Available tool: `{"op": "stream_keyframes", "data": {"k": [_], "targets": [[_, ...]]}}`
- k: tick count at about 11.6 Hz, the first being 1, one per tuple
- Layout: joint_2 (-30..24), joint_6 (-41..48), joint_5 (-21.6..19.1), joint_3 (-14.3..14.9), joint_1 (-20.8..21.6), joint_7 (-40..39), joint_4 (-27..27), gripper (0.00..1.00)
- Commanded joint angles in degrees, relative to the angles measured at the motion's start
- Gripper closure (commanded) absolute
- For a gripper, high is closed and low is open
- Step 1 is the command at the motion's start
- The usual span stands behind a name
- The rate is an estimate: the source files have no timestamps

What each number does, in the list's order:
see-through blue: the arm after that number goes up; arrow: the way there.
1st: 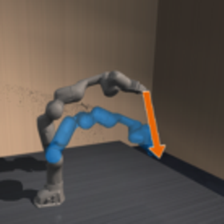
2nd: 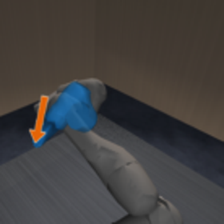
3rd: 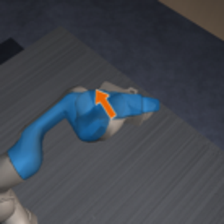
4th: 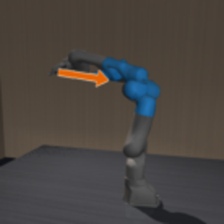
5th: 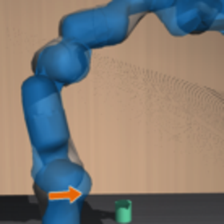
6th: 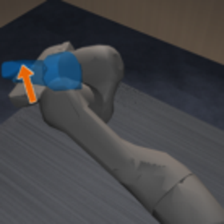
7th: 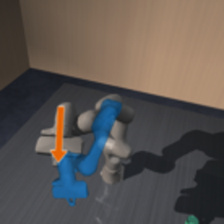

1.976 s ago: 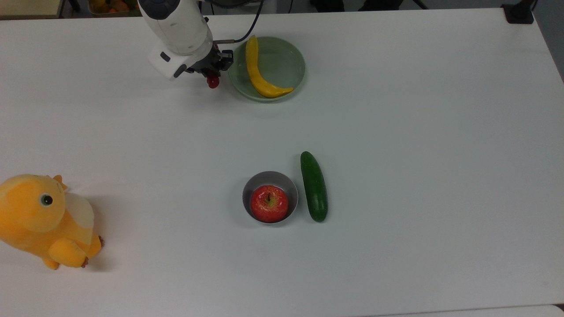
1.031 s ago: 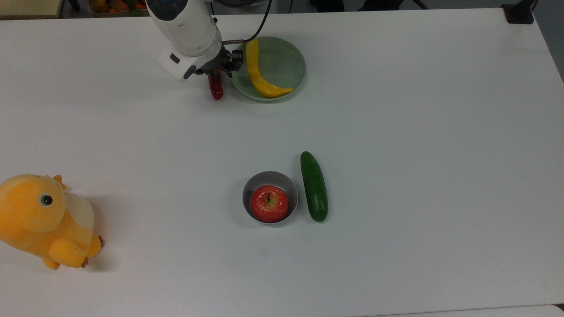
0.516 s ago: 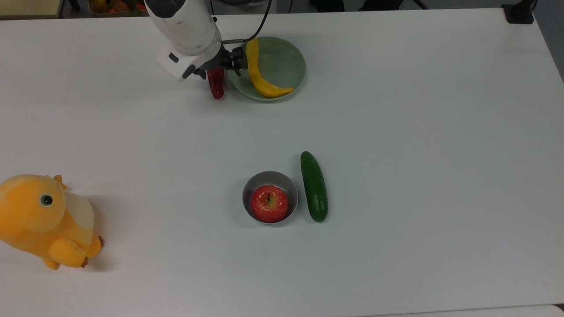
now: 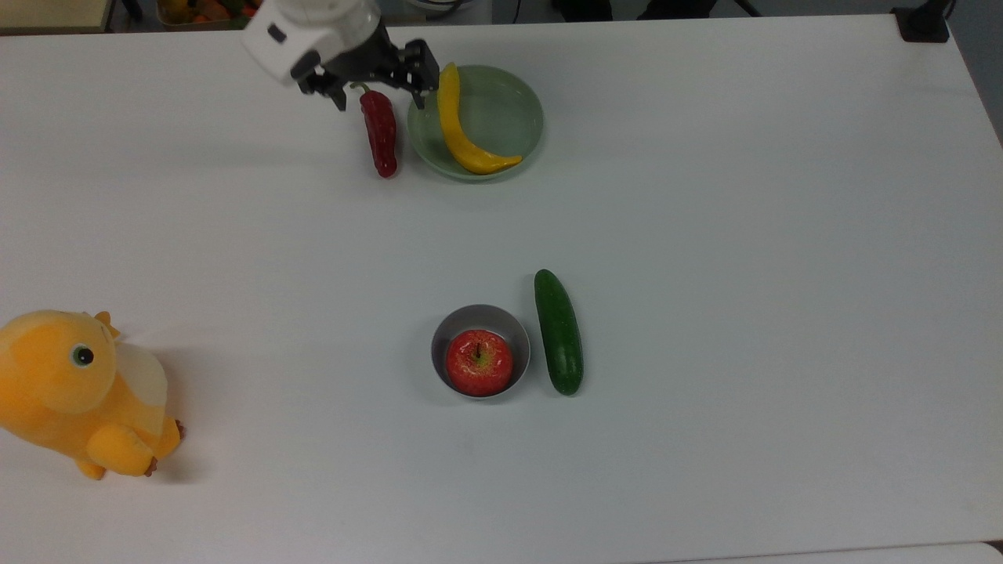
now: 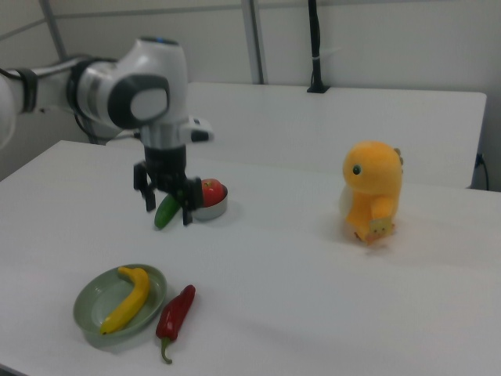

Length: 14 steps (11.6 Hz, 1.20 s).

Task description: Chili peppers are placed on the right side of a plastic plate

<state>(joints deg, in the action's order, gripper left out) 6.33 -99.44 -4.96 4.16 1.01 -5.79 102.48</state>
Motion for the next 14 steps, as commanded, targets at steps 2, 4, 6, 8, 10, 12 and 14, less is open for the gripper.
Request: {"op": "stream_keyframes", "data": {"k": [2, 4, 6, 8, 10, 12, 14], "targets": [[-3.86, 8.71, -1.02, -0.29, 1.63, 7.88, -10.00, 0.00], [-6.40, 10.14, -0.93, -0.29, 2.50, 8.86, -10.10, 0.00], [-8.07, 10.23, -0.49, -0.29, 2.86, 10.53, -10.10, 0.00], [-8.96, 9.27, -0.14, -0.29, 3.39, 9.66, -9.75, 0.00], [-8.70, 2.53, 0.04, -0.29, 3.39, 5.37, -8.88, 0.00], [-8.70, 0.47, 0.04, -0.03, 2.95, 1.94, -8.70, 0.00], [-8.44, 0.56, 0.04, -0.03, 3.04, 1.22, -8.61, 0.00]]}}
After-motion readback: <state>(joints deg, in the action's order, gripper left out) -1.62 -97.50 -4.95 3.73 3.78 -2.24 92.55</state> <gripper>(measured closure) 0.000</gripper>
